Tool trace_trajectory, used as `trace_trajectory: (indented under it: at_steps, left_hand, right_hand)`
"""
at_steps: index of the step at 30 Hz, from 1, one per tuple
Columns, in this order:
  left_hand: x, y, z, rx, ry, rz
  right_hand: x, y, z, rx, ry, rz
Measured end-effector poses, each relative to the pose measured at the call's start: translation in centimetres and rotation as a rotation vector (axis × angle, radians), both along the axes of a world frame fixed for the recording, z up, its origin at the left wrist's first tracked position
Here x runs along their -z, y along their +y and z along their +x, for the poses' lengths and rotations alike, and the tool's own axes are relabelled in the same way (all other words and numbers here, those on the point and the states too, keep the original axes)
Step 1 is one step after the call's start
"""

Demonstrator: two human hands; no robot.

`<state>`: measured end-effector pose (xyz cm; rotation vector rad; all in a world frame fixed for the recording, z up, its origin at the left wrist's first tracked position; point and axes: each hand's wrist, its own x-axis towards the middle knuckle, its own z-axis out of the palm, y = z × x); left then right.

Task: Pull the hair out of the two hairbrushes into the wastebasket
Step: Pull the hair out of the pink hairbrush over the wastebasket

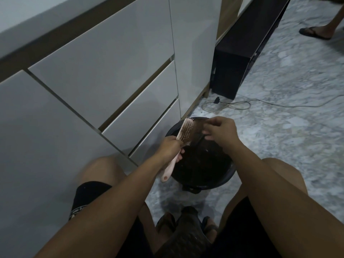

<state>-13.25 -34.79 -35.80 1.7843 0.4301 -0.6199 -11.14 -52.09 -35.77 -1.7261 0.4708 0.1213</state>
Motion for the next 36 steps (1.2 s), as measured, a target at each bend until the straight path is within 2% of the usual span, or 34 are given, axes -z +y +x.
trace_trajectory:
  at_steps: [3,8,12,15,17,22,25,28,32,36]
  left_hand:
    - [-0.2,-0.2,0.0,-0.017,0.009,-0.030]
    - [0.1,0.2,-0.6,0.073,-0.061,0.019]
    - [0.9,0.7,-0.7,0.104,-0.129,0.104]
    - [0.9,1.1,-0.7,0.042,-0.127,0.083]
    - [0.5,0.9,-0.6,0.032,-0.099,0.056]
    - [-0.5,0.1,0.0,-0.039,-0.006,-0.032]
    - [-0.5,-0.3,0.1,-0.024,-0.025,-0.002]
    - [-0.5,-0.5,0.0,-0.008,-0.059,0.009]
    - [-0.3,-0.6,-0.3,-0.016,-0.088,0.011]
    - [0.0,-0.6,0.0,-0.124,-0.091,0.018]
  right_hand:
    - [0.0,0.9,-0.5,-0.098,0.007,-0.027]
    - [0.0,1.0,-0.9,-0.217,-0.137,-0.194]
    - [-0.2,0.8,-0.3,-0.005,-0.091,-0.124]
    - [-0.6,-0.2,0.1,0.230,-0.055,0.001]
    - [-0.7,-0.5,0.2,0.271,-0.019,0.057]
    - [-0.9,0.5,-0.4,0.012,0.098,0.163]
    - [-1.1,0.9,-0.8,-0.117,0.077,0.246]
    - [-0.5,1.3,-0.9,-0.137,0.015,0.156]
    - [0.1,1.1,-0.6,-0.012,-0.012,-0.016]
    - [-0.1,0.3,-0.3,0.118,-0.038,-0.040]
